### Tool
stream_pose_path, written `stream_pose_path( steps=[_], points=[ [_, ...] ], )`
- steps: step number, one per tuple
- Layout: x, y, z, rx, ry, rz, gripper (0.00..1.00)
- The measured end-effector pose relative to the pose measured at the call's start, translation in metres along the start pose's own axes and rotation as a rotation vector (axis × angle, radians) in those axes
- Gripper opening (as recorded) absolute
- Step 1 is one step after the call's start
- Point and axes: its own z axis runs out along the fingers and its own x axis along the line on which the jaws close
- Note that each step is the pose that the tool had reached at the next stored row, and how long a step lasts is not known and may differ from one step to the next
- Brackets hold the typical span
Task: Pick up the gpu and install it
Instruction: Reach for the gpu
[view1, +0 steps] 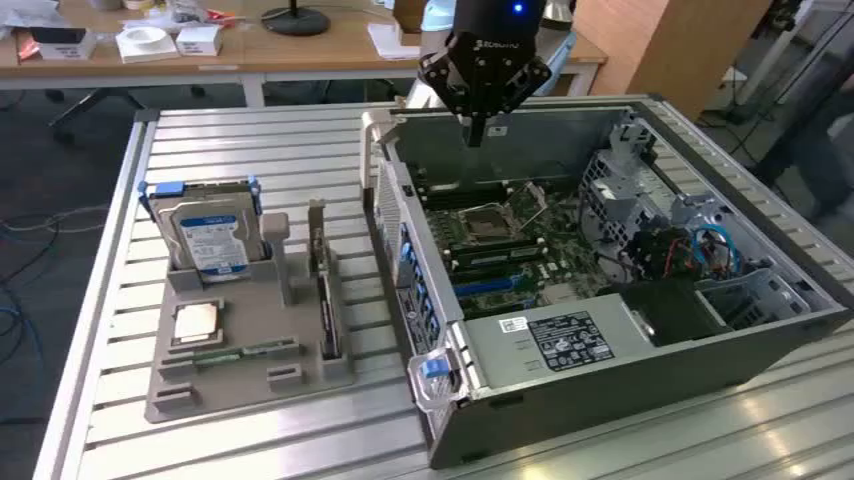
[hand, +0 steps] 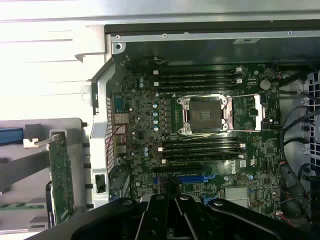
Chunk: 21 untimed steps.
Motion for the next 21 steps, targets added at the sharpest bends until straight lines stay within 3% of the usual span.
stream_pose_path(
  steps=[13, 21],
  points=[
    [0.0, 0.0, 0.0001, -0.0001, -0.0001, 0.0, 0.11],
    [0.017, -0.0013, 0.0001, 0.0, 0.0, 0.0, 0.11]
  ],
)
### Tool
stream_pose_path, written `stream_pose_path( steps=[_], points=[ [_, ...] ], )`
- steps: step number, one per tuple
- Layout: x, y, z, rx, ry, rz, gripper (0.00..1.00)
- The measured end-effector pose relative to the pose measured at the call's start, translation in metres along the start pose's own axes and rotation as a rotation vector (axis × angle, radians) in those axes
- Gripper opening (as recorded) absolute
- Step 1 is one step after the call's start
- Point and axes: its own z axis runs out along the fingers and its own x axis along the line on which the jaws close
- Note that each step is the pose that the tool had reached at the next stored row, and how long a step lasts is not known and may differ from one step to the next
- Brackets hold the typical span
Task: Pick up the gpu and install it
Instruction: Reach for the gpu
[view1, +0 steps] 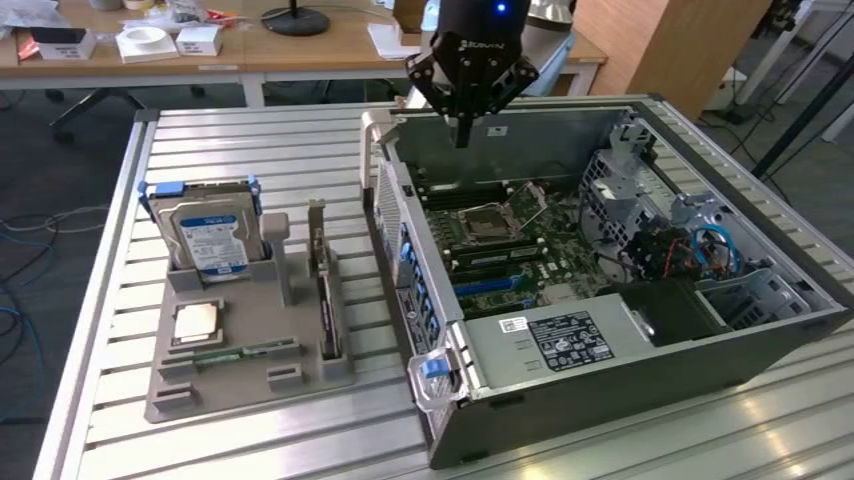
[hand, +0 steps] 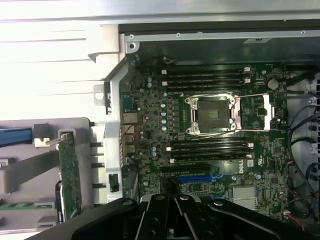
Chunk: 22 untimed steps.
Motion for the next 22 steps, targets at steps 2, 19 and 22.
stream_pose_path(
  steps=[2, 19, 22],
  points=[
    [0.007, -0.0005, 0.0001, 0.0, 0.0, 0.0, 0.11],
    [0.07, -0.0052, 0.0012, 0.0, 0.0, 0.0, 0.11],
    [0.081, -0.0059, 0.0016, 0.0, 0.0, 0.0, 0.11]
  ],
)
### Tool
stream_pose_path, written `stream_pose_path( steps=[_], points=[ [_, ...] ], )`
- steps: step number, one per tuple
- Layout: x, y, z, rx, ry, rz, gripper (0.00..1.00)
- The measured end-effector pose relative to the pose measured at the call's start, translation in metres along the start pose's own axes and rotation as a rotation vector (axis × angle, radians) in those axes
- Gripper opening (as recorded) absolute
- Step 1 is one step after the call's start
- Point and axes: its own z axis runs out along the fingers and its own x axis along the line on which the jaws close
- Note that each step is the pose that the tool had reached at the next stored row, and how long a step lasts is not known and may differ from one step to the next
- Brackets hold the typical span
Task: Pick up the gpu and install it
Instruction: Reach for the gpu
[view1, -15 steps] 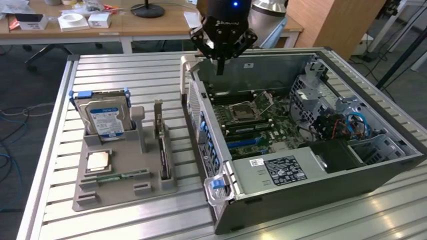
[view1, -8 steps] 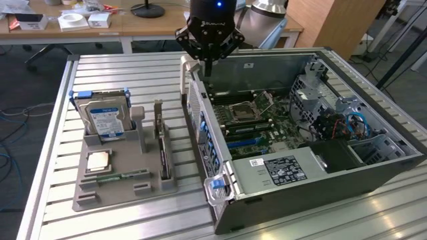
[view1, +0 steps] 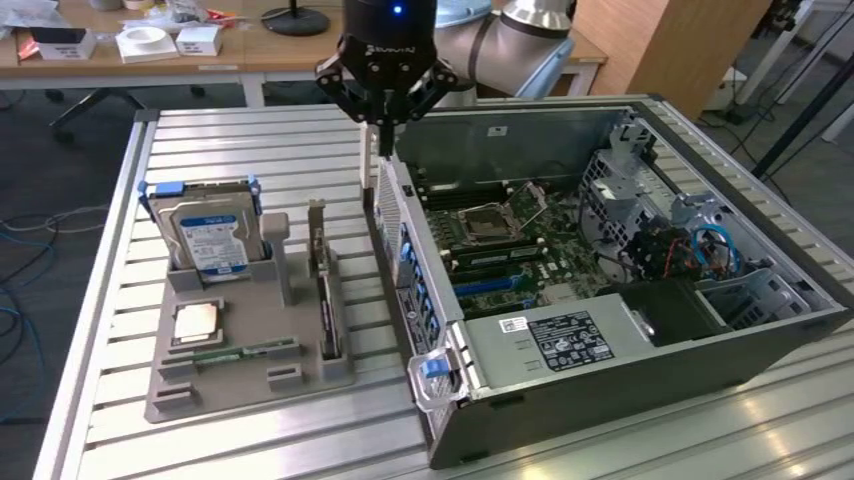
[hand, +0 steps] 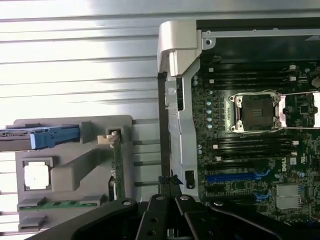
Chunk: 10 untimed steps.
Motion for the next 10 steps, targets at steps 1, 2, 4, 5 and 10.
stream_pose_path(
  steps=[1, 2, 4, 5, 10],
  points=[
    [0.003, -0.0003, 0.0001, 0.0, 0.0, 0.0, 0.11],
    [0.007, -0.0005, 0.0003, 0.0, 0.0, 0.0, 0.11],
    [0.013, -0.001, 0.0006, 0.0, 0.0, 0.0, 0.11],
    [0.017, -0.0012, 0.0008, 0.0001, 0.0, 0.0, 0.11],
    [0.036, -0.0024, 0.0019, 0.0, -0.0001, 0.0, 0.11]
  ],
)
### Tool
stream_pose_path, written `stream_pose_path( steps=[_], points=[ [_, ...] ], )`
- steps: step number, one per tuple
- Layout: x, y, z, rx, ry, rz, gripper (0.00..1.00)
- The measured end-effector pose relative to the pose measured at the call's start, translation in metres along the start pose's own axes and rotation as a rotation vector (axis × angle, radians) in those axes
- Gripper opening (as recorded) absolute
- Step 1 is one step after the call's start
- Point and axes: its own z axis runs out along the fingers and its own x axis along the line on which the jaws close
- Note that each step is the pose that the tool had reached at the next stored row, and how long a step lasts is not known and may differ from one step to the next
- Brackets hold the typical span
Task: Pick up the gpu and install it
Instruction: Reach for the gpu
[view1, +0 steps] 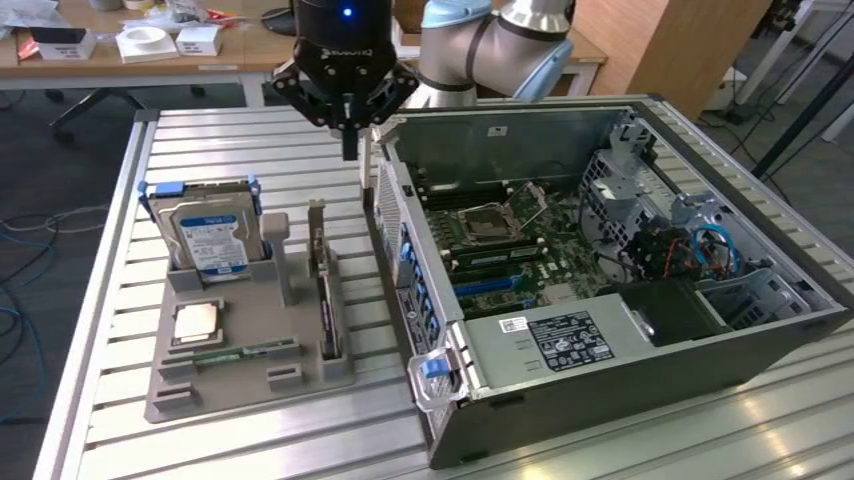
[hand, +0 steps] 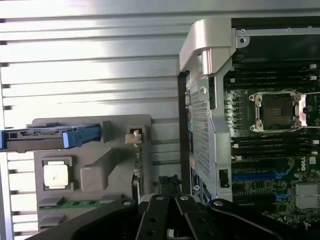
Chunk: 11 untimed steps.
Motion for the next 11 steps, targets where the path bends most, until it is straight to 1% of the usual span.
stream_pose_path(
  steps=[11],
  points=[
    [0.032, -0.0023, 0.0026, 0.0, 0.0002, 0.0, 0.11]
  ],
)
